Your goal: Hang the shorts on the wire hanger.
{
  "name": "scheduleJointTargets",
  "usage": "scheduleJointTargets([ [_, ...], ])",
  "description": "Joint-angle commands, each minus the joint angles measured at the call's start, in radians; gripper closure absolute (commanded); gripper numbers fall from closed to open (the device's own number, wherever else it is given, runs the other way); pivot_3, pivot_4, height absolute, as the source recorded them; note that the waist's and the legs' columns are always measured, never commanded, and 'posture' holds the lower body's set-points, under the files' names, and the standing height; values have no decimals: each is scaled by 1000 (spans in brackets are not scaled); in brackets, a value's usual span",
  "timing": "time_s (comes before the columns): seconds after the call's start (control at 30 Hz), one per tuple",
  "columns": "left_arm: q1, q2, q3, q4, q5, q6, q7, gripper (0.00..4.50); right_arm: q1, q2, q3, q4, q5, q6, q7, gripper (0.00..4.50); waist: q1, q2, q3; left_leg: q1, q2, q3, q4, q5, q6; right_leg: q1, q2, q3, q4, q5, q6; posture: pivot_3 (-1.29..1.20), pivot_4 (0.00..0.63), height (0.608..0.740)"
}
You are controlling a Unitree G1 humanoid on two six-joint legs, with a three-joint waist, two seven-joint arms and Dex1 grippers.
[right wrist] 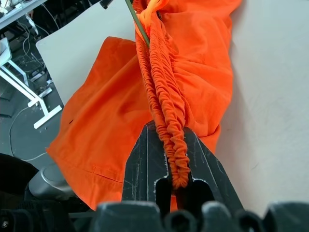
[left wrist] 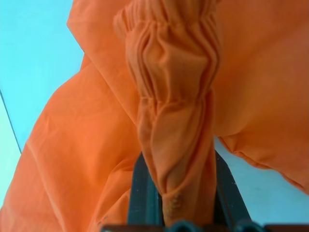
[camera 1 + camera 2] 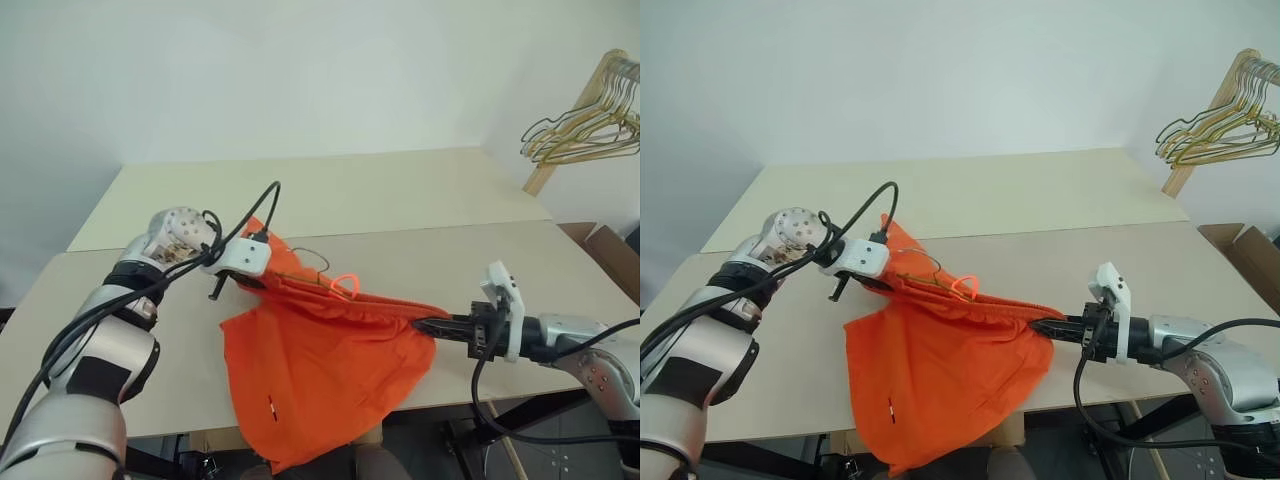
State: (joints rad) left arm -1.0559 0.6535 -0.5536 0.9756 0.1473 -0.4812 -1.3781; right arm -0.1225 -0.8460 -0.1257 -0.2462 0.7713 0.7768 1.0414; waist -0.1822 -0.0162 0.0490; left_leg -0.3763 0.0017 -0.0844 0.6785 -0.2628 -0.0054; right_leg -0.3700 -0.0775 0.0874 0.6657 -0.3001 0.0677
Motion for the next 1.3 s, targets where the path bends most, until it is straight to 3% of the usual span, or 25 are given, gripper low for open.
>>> scheduleJointTargets([
  [0.03, -7, 81, 53, 98, 31, 83, -43, 4500, -26, -58, -91, 13, -2, 1, 1, 4490, -1, 0, 0, 0, 0, 0, 0, 0, 0, 0, 0, 0, 0, 0, 0, -197, 0, 740],
  [0.17, -4, 49, 102, 66, -26, 129, -99, 4500, -79, -18, -76, -15, -21, -24, -63, 4490, -2, 0, 0, 0, 0, 0, 0, 0, 0, 0, 0, 0, 0, 0, 0, -196, 0, 740],
  [0.6, -16, -21, 195, 25, -60, 224, -177, 4500, -77, -58, -148, -48, -26, -37, -47, 108, 2, 0, 0, -1, 0, 0, 0, 0, 0, 0, 0, -1, 0, 0, 0, -200, 0, 740],
  [0.7, -27, -40, 203, 24, -59, 226, -179, 4500, -120, -62, -179, -62, -15, -40, -66, 22, 0, 0, 0, -1, 0, 0, 0, 0, 0, 0, 0, -1, 0, 0, 0, -202, 0, 740],
  [0.83, -56, -77, 212, 14, -62, 224, -196, 4500, -316, -81, -126, -105, 1, 21, -104, 22, -11, 1, 0, 0, 0, 0, 0, 0, 0, 0, 0, 0, 1, 0, 0, -208, 0, 740],
  [1.07, -97, -145, 213, 17, -56, 218, -196, 4500, -608, -52, 187, -122, -98, 155, -133, 22, -29, 1, 0, -3, 1, -1, 0, 0, 0, -1, 0, -2, -1, 0, 0, -213, 0, 740],
  [1.3, -114, -173, 218, 19, -50, 214, -181, 4500, -633, -140, 241, -117, -146, 189, -66, 22, -24, 1, 0, -8, -1, -4, 1, 0, 0, -5, -2, -4, 0, 0, 0, -192, 0, 740],
])
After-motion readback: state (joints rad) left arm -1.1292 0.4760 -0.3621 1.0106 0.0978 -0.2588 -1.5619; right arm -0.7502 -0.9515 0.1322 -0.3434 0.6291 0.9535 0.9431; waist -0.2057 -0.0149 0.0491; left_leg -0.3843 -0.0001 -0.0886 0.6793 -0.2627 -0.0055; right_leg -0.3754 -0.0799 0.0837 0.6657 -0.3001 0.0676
